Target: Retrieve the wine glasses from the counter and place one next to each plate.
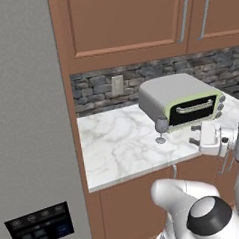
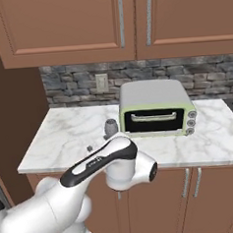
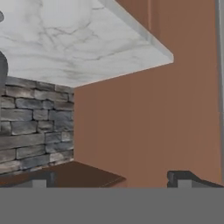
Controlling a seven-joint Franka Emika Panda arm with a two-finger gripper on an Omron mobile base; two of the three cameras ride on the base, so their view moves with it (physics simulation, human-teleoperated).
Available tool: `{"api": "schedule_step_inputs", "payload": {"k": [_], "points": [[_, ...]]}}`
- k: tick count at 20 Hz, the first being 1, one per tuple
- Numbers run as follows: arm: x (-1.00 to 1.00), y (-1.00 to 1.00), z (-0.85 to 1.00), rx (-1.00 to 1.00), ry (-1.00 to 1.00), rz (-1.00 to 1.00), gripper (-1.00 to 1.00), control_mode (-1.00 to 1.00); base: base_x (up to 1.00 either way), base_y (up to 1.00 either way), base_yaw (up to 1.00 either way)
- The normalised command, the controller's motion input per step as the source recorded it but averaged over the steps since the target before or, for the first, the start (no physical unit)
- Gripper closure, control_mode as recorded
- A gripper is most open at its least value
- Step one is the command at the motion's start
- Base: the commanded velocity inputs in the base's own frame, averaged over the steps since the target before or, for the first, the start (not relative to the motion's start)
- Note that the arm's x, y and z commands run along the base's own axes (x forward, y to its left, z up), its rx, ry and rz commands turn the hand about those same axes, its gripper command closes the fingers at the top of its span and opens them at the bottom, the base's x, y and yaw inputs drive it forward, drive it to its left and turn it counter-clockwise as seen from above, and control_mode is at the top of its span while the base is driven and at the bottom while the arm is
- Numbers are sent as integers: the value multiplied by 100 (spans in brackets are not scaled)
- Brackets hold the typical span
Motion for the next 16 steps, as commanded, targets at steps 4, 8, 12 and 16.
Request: {"api": "schedule_step_inputs", "payload": {"k": [4, 8, 12, 16], "points": [[28, 0, -11, 0, 6, 0, -100, -100, 0, 0, 0], [4, 0, -10, 0, 0, 0, -100, -100, 0, 0, 0], [1, 0, -17, 0, 0, 0, -100, -100, 0, 0, 0], [17, 0, -24, 0, 0, 0, -100, -100, 0, 0, 0]]}}
